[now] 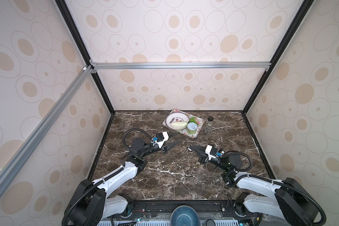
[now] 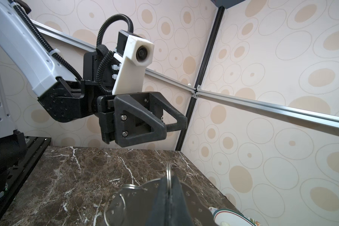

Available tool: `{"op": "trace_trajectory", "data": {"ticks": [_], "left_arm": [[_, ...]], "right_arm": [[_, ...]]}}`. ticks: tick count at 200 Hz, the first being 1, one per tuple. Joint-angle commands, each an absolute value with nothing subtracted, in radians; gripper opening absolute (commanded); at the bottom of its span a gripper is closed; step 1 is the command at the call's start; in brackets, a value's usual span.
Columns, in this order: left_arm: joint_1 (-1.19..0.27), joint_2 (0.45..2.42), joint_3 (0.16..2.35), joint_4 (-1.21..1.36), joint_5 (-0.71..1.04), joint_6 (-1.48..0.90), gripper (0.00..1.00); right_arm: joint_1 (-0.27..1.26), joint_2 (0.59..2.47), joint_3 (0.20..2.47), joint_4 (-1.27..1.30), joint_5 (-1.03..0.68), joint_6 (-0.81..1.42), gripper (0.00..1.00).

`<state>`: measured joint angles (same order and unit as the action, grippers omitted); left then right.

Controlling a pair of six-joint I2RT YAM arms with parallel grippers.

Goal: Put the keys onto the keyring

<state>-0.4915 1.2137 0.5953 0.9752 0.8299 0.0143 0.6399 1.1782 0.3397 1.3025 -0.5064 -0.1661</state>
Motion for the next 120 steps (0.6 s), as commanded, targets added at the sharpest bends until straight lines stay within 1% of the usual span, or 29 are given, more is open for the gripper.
{"op": "trace_trajectory", "data": {"ticks": [1,10,32,42,76,120], "left_arm": [[-0.490,1.204,0.614,1.005,0.891,0.014,0.39],[-0.492,1.210,0.618,0.998,0.907,0.020,0.37],[-0.499,1.221,0.632,0.967,0.966,0.059,0.30],[-0.505,1.220,0.638,0.950,0.973,0.078,0.29],[-0.528,1.215,0.634,0.930,1.013,0.133,0.30],[-0.537,1.197,0.630,0.899,1.020,0.167,0.29]], "right_arm": [[0.643,1.166,0.358,1.368,-0.540,-0.167,0.00],[0.642,1.168,0.362,1.363,-0.547,-0.167,0.00],[0.644,1.189,0.368,1.380,-0.582,-0.169,0.00],[0.647,1.202,0.371,1.406,-0.592,-0.160,0.00],[0.653,1.215,0.401,1.409,-0.622,-0.142,0.00],[0.678,1.230,0.414,1.410,-0.650,-0.154,0.00]]}}
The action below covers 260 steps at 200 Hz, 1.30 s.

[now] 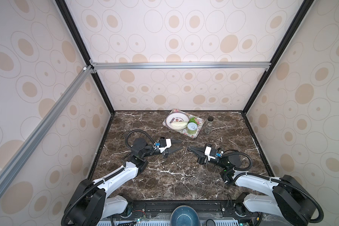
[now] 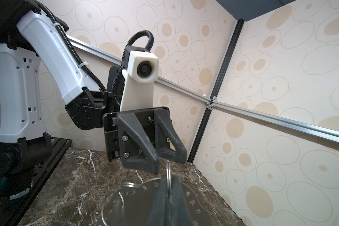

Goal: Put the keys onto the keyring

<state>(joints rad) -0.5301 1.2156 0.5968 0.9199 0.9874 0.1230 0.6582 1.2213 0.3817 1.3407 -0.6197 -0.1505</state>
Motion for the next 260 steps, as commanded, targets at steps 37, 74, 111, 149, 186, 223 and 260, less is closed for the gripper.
{"op": "trace_trajectory", "data": {"ticks": [37,74,111,149,186,223,260], "left_arm": [[-0.541,1.192,0.624,0.899,1.052,0.179,0.26],[-0.544,1.185,0.630,0.868,1.064,0.210,0.23],[-0.548,1.193,0.633,0.857,1.075,0.221,0.18],[-0.548,1.190,0.637,0.848,1.073,0.232,0.20],[-0.549,1.191,0.634,0.833,1.114,0.256,0.23],[-0.551,1.189,0.649,0.762,1.135,0.318,0.23],[-0.550,1.192,0.669,0.692,1.155,0.359,0.22]], "right_arm": [[0.681,1.249,0.429,1.409,-0.665,-0.149,0.00],[0.690,1.292,0.447,1.410,-0.672,-0.140,0.00],[0.692,1.308,0.456,1.409,-0.682,-0.138,0.00],[0.693,1.325,0.461,1.408,-0.689,-0.132,0.00],[0.694,1.329,0.454,1.408,-0.678,-0.137,0.00],[0.693,1.327,0.451,1.409,-0.668,-0.121,0.00],[0.693,1.312,0.434,1.408,-0.652,-0.141,0.00]]}}
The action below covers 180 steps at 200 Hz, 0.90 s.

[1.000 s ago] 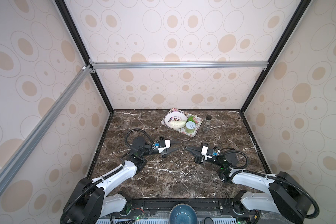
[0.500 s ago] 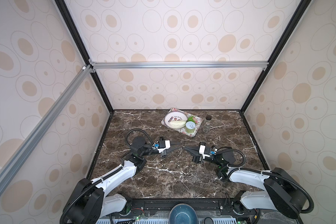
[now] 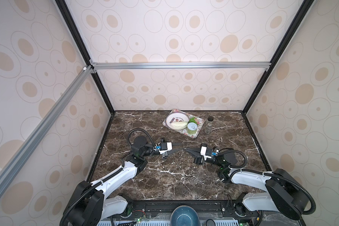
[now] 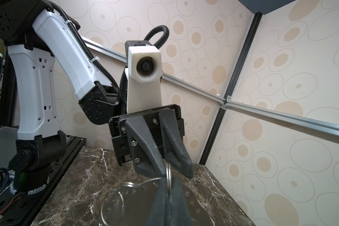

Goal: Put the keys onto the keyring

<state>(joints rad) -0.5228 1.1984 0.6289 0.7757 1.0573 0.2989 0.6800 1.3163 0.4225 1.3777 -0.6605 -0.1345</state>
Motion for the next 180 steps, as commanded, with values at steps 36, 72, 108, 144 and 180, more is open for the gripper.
{"op": "trace_trajectory", "data": {"ticks": [36,72,108,144,180], "left_arm": [[-0.552,1.193,0.678,0.679,1.175,0.364,0.20],[-0.552,1.198,0.694,0.607,1.199,0.418,0.21],[-0.552,1.209,0.722,0.533,1.221,0.472,0.23],[-0.552,1.228,0.752,0.444,1.232,0.529,0.20],[-0.552,1.249,0.769,0.457,1.172,0.504,0.19]], "right_arm": [[0.693,1.319,0.430,1.408,-0.656,-0.147,0.00],[0.689,1.331,0.430,1.361,-0.645,-0.182,0.00],[0.681,1.342,0.435,1.335,-0.639,-0.166,0.00],[0.676,1.318,0.430,1.237,-0.640,-0.213,0.00],[0.670,1.300,0.409,1.290,-0.634,-0.185,0.00]]}}
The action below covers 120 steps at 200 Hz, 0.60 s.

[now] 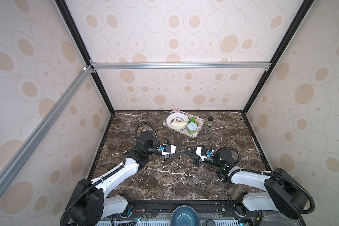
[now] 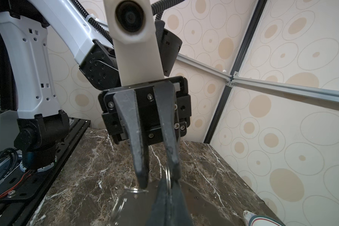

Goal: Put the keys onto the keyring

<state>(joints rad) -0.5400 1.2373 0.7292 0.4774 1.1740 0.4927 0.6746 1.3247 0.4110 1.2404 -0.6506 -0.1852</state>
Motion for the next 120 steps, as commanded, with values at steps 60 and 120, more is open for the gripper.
{"op": "trace_trajectory", "data": {"ticks": [60,120], "left_arm": [[-0.526,1.227,0.691,0.771,0.991,0.192,0.22],[-0.517,1.255,0.729,0.665,1.145,0.289,0.24]], "right_arm": [[0.651,1.276,0.381,1.328,-0.645,-0.174,0.00],[0.638,1.252,0.377,1.329,-0.650,-0.155,0.00]]}}
